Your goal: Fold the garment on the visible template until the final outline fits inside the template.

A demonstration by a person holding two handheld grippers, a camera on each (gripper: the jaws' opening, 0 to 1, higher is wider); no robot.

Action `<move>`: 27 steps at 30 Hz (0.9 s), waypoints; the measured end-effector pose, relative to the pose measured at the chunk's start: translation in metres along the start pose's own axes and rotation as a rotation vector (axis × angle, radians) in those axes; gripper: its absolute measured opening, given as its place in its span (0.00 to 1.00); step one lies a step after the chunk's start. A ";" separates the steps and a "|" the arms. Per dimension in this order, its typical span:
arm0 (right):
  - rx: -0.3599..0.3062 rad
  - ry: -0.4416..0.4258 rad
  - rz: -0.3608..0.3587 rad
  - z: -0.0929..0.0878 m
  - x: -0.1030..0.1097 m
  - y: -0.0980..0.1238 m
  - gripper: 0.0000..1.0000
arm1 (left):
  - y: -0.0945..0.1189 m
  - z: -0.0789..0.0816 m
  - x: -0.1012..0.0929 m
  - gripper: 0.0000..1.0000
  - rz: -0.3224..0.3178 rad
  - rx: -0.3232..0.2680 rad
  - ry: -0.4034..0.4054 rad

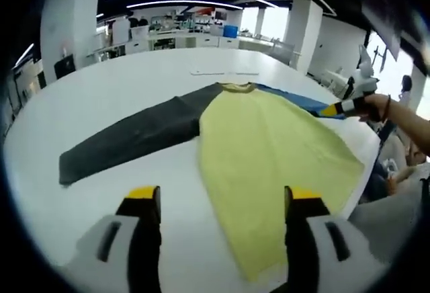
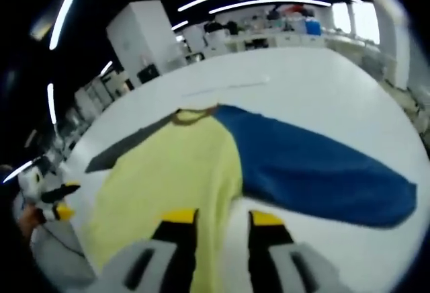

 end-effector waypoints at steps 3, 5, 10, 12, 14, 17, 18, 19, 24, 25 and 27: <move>0.001 -0.003 -0.003 0.002 -0.001 -0.005 0.22 | -0.009 0.006 0.005 0.60 0.016 -0.009 0.023; 0.001 -0.012 -0.003 0.003 -0.007 -0.011 0.22 | -0.015 0.008 0.010 0.55 0.024 -0.013 0.053; -0.002 -0.025 -0.029 0.003 -0.005 -0.013 0.20 | -0.029 0.012 0.019 0.45 0.044 -0.029 0.113; 0.002 -0.030 -0.040 0.003 -0.006 -0.016 0.19 | -0.034 0.012 0.023 0.39 0.059 -0.032 0.118; 0.003 -0.029 -0.055 0.002 -0.007 -0.018 0.18 | -0.041 0.013 0.027 0.36 0.068 -0.031 0.123; -0.004 -0.039 -0.069 0.003 -0.009 -0.020 0.15 | -0.050 0.014 0.028 0.33 0.072 -0.031 0.143; -0.011 -0.045 -0.078 0.004 -0.009 -0.020 0.14 | -0.053 0.016 0.028 0.32 0.073 -0.033 0.145; -0.014 -0.047 -0.084 0.005 -0.010 -0.021 0.14 | -0.056 0.017 0.028 0.31 0.074 -0.036 0.145; -0.014 -0.047 -0.123 0.006 -0.016 -0.027 0.12 | -0.071 0.023 0.031 0.21 0.090 -0.034 0.193; -0.012 -0.043 -0.128 0.006 -0.015 -0.028 0.12 | -0.074 0.024 0.033 0.20 0.095 -0.032 0.204; -0.007 -0.033 -0.138 0.005 -0.012 -0.028 0.12 | -0.079 0.027 0.035 0.18 0.093 -0.045 0.222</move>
Point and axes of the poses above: the point that each gripper's makers call its tool centre point, and the gripper's own axes: y roughly backward along the fingers, x roughly to its left, z roughly out of its top, the point moved 6 cm from there along y, roughly backward along the fingers, and after that the axes turned 1 degree about -y, right-handed, at the moved point
